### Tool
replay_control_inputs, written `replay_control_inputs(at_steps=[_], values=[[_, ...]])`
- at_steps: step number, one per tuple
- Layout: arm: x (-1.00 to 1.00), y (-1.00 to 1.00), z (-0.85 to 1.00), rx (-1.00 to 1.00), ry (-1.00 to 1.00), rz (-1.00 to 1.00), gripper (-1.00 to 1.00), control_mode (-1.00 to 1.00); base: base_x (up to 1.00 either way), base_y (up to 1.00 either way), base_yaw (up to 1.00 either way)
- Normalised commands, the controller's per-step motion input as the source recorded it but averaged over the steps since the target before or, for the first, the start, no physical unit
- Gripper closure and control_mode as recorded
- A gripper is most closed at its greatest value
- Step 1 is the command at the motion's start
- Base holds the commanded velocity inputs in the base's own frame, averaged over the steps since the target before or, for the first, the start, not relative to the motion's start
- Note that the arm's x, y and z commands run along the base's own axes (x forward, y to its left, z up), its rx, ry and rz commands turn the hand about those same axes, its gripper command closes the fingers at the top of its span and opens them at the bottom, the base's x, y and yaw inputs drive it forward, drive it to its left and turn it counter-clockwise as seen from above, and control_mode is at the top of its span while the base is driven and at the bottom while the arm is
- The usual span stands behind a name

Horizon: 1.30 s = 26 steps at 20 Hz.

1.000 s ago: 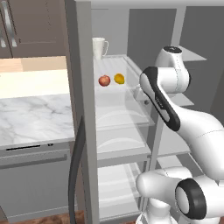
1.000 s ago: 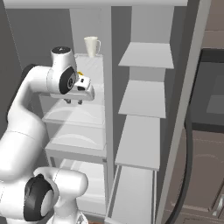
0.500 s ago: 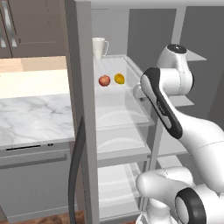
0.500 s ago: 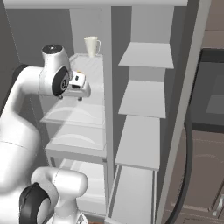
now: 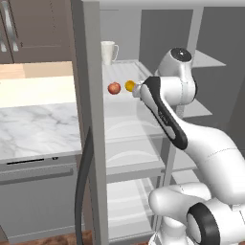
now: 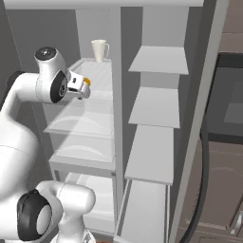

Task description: Take the peach and mango from the fridge shelf and place them in the freezer drawer to begin freezing them.

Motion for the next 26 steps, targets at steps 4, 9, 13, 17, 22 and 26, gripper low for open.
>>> replay_control_inputs(at_steps=[4, 9, 13, 17, 22, 26], values=[[0.86, 0.19, 0.0, 0.0, -0.13, -0.09, -1.0, -1.0, 0.0, 0.0, 0.0], [0.79, 0.03, -0.01, 0.0, -0.03, -0.03, -1.0, -1.0, 0.0, 0.0, 0.0], [0.79, 0.0, -0.02, 0.0, 0.01, 0.0, -1.0, -1.0, 0.0, 0.0, 0.0], [0.65, 0.0, -0.01, 0.0, 0.01, 0.0, -1.0, -1.0, 0.0, 0.0, 0.0], [0.51, 0.0, -0.18, 0.0, 0.08, 0.0, -1.0, -1.0, 0.0, 0.0, 0.0], [0.38, 0.0, -0.23, 0.0, 0.08, 0.0, -1.0, -1.0, 0.0, 0.0, 0.0]])
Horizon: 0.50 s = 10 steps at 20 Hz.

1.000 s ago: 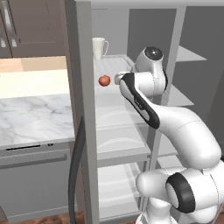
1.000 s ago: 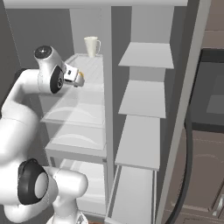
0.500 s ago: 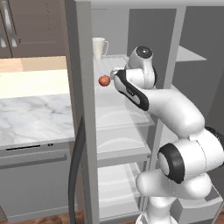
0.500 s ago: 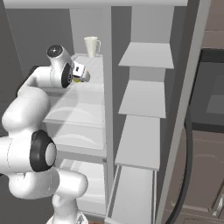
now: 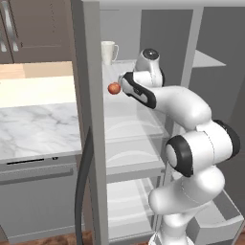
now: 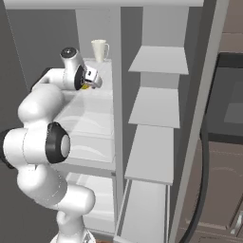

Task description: Take the peach and mango from the fridge shelf and place them in the freezer drawer to begin freezing them.

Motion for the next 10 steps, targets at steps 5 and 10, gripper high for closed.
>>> replay_control_inputs(at_steps=[5, 10], values=[[0.32, 0.0, -0.18, 0.02, 0.02, 0.0, -1.0, -1.0, 0.0, 0.0, 0.0], [0.2, 0.01, -0.24, 0.04, 0.02, 0.0, -1.0, -1.0, 0.0, 0.0, 0.0]])
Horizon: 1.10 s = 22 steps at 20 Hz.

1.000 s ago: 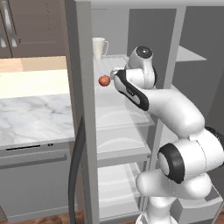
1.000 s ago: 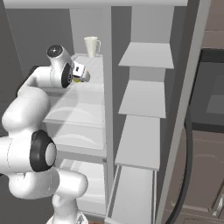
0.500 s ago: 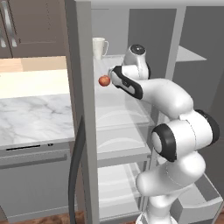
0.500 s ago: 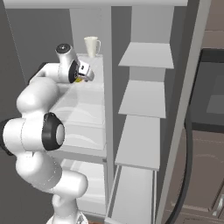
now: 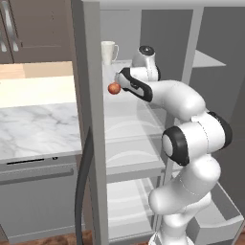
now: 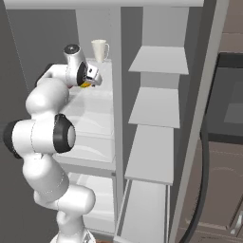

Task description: Take the peach and mango from the fridge shelf and place them in the freezer drawer to begin freezing them.

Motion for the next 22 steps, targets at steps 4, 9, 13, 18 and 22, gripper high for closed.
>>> replay_control_inputs(at_steps=[4, 9, 13, 18, 22], values=[[0.0, 0.0, -0.4, 0.03, 0.04, 0.0, -1.0, -1.0, 0.0, 0.0, 0.0], [0.08, 0.0, -0.22, 0.01, 0.0, 0.0, 1.0, -1.0, 0.0, 0.0, 0.0], [0.0, 0.0, 0.0, 0.0, 0.0, 0.0, 1.0, -1.0, 0.0, 0.0, 0.0], [-0.51, -0.02, 0.0, 0.0, -0.03, 0.02, 1.0, -1.0, 0.0, 0.0, 0.0], [-1.0, -0.08, 0.04, 0.02, -0.09, 0.06, 1.0, -1.0, 0.0, 0.0, 0.0]])
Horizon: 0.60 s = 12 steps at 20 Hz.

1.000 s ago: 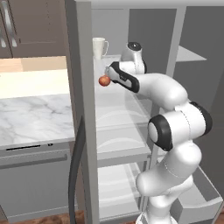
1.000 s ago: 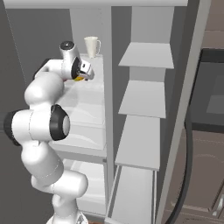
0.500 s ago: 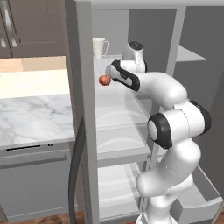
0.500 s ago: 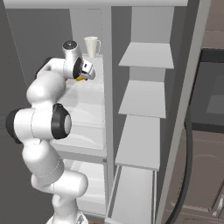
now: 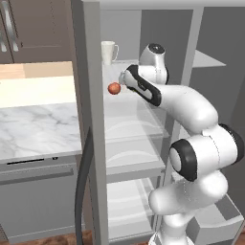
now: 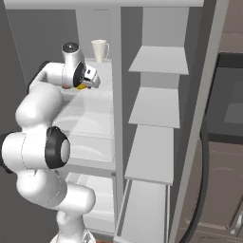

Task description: Take the peach and mango from the fridge shelf and place them in the freezer drawer to begin freezing them.

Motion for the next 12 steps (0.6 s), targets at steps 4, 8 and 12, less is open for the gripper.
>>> replay_control_inputs(at_steps=[4, 8, 12], values=[[-1.0, -0.08, 0.12, 0.02, -0.07, 0.04, 1.0, -1.0, 0.0, 0.0, 0.0], [-1.0, -0.03, 0.02, 0.0, -0.01, 0.06, 1.0, -1.0, 0.0, 0.0, 0.0], [-1.0, 0.0, -0.11, -0.02, 0.0, 0.1, 1.0, -1.0, 0.0, 0.0, 0.0]])
